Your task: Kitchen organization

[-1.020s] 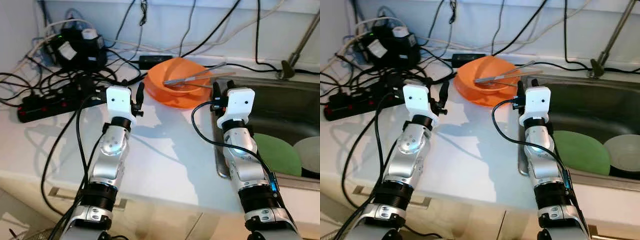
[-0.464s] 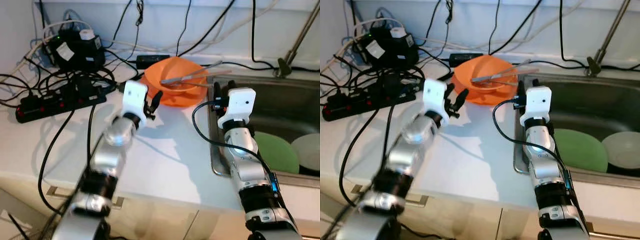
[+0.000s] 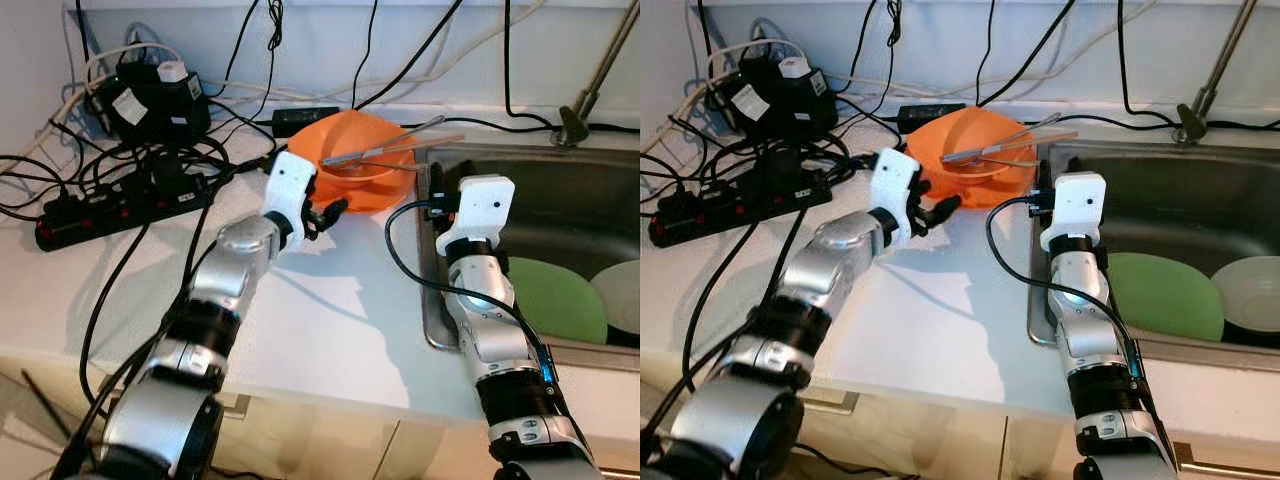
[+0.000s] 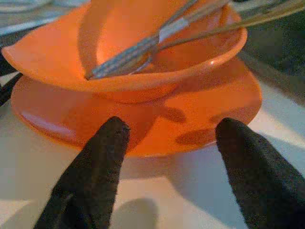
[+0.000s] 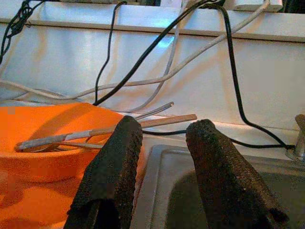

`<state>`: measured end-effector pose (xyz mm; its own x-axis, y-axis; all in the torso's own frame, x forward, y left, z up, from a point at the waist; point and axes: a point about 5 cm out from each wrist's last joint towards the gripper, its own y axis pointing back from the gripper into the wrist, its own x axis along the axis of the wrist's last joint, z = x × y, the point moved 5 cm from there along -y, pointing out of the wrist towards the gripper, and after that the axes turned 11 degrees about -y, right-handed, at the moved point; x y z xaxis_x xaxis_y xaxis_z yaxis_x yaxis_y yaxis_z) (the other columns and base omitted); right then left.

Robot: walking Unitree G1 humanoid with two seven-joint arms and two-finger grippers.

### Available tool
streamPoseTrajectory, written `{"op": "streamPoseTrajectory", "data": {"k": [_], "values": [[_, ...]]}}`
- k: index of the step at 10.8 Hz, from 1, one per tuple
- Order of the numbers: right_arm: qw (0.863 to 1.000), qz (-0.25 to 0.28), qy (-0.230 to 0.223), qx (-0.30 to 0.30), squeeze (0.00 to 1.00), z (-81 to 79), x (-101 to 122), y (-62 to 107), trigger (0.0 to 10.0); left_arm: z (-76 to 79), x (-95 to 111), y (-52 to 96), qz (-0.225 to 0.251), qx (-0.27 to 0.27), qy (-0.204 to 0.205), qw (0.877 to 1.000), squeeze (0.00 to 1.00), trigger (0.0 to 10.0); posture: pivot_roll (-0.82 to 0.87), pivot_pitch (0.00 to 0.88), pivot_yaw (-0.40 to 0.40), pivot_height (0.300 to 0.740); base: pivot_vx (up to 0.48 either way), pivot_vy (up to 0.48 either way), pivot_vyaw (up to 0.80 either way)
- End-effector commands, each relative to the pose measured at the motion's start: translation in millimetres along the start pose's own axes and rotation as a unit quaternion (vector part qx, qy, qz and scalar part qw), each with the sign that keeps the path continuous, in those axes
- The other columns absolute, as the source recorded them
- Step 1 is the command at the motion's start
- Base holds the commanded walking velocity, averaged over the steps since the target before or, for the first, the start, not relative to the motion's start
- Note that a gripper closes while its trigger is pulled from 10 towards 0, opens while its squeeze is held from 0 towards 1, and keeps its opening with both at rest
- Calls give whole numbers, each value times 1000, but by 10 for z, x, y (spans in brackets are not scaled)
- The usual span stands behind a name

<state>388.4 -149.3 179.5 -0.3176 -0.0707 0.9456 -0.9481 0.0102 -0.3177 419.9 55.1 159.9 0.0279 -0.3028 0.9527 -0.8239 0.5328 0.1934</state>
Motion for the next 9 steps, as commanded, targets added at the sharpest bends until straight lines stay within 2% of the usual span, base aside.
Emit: {"op": "streamPoseTrajectory", "data": {"k": [1, 3, 4, 5, 9], "values": [[1000, 3, 3, -3, 0, 2, 14, -23, 10000, -43, 72, -39, -9, -1, -18, 1000, 0, 10000, 30, 0, 104, 740, 0, 0, 0], [1000, 5, 2, -4, 0, -5, 21, -43, 10000, -52, 182, -113, -7, 1, -17, 1000, 0, 10000, 30, 0, 106, 740, 0, 0, 0], [1000, 4, 1, -4, 0, -1, 15, -47, 10000, -73, 181, -177, -27, 13, -29, 999, 0, 10000, 37, 0, 106, 740, 0, 0, 0], [1000, 4, 1, -4, 0, -8, 12, -45, 10000, -63, 182, -203, -31, 13, -16, 999, 0, 10000, 33, 0, 106, 740, 0, 0, 0], [1000, 6, 6, -5, 0, 42, 41, -68, 10000, -81, 206, -289, -56, 37, -7, 998, 0, 10000, 17, 0, 101, 740, 0, 0, 0]]}}
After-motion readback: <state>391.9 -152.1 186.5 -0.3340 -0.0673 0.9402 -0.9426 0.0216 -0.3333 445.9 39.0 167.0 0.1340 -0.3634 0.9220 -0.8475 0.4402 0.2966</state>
